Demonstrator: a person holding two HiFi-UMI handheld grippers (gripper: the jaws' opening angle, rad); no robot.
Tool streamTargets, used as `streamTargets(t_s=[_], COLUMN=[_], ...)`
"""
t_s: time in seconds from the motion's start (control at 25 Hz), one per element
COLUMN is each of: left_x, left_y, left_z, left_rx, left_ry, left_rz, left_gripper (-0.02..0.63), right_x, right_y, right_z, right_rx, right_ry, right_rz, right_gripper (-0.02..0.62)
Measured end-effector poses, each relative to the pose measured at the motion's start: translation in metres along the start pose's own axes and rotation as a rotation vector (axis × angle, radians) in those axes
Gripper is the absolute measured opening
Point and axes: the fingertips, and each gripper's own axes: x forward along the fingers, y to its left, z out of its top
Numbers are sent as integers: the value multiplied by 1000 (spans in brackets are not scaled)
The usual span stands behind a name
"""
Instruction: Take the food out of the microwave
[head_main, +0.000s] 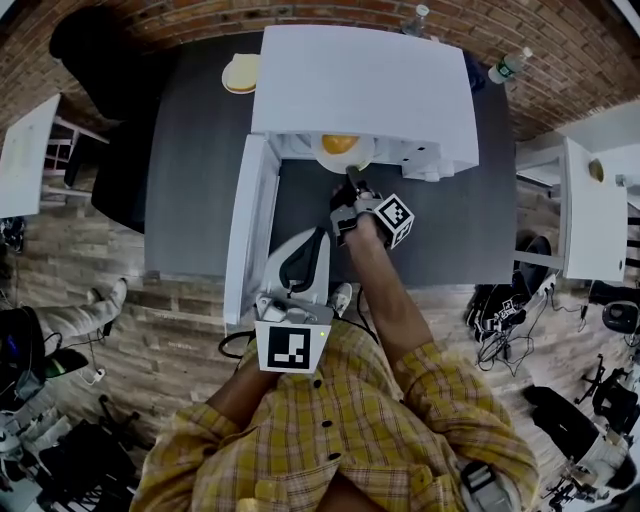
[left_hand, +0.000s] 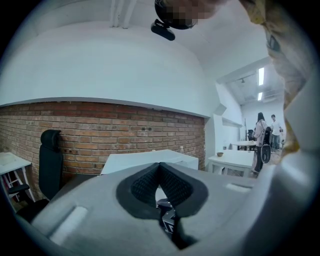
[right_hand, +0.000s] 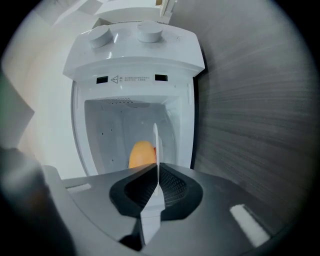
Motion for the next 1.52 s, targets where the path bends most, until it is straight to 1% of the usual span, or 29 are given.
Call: streamTargets(t_s=[0.08, 0.2, 0.32, 0.4, 0.48, 0.72, 0.8, 0.92, 1.12, 1.24, 1.36, 1.52], left_x=[-3, -7, -12, -15, -18, -28, -32, -35, -37, -38, -39, -38], left_y=[-3, -7, -10, -11, -11, -17, -19, -22, -29, -33, -35, -37], left_z=[0, 2, 6, 10, 14, 20, 20, 22, 30, 32, 36, 41], left_rx=[-3, 19, 18, 3, -44, -42, -89, -110, -77, -97, -86, -86], left_ry=[-5, -10, -27, -47, -66, -89, -95, -103, -128, -131, -143, -152], left_rz=[1, -4, 7, 19, 39, 49, 65, 70, 61, 61, 58, 57], left_gripper=[0, 0, 0, 0, 0, 0, 0, 0, 0, 0, 0, 0], right_x=[-5, -14, -24, -31, -36, -57, -66, -78, -98, -110, -119, -132], right_y=[2, 7, 13, 15, 18, 28, 32, 43, 62, 74, 86, 98], right_z=[-2, -6, -10, -12, -15, -26, -31, -35, -42, -44, -46, -53], right_rx=[2, -3, -10, -17, -18, -15, -15, -25, -19, -13, -13, -17], right_ry=[-5, -3, 3, 7, 11, 23, 30, 36, 42, 37, 44, 71], right_rz=[-3, 3, 3, 7, 5, 11, 19, 38, 66, 85, 98, 94], right_gripper=[12, 12, 12, 12, 12, 13, 14, 13, 14, 12, 13, 14])
